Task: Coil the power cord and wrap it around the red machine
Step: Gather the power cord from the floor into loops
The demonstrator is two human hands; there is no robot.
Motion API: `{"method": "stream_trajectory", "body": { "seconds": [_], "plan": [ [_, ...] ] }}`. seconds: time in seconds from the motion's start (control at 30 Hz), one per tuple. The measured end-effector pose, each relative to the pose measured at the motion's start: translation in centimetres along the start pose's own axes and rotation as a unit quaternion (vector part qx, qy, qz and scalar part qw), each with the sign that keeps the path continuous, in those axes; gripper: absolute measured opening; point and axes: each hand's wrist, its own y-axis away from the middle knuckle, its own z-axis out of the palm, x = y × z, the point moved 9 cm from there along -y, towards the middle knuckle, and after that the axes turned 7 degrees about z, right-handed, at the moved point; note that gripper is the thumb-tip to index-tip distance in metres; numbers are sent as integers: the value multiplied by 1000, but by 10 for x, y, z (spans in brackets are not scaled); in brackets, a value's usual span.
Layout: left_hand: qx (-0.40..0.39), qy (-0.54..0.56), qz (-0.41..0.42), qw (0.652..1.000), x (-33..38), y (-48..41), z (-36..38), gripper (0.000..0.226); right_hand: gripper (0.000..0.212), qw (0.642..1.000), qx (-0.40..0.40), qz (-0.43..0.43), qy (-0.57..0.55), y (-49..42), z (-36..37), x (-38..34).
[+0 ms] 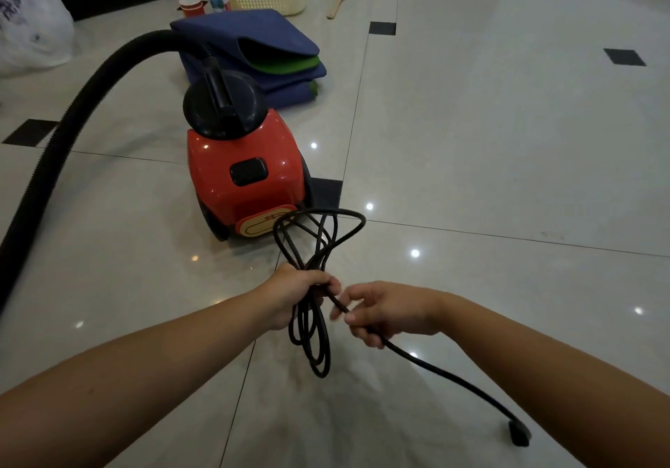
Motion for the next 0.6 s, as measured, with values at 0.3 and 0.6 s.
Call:
{"method": "stream_trajectory", "body": {
  "seconds": [0.3, 0.6],
  "plan": [
    [-23, 41, -37, 998, -2, -10, -30, 18, 20, 991, -2, 122, 51, 33, -57, 72],
    [-106, -4, -68, 992, -7, -7, -26, 35, 19, 939, 182, 130, 261, 36, -85, 43]
  ]
}}
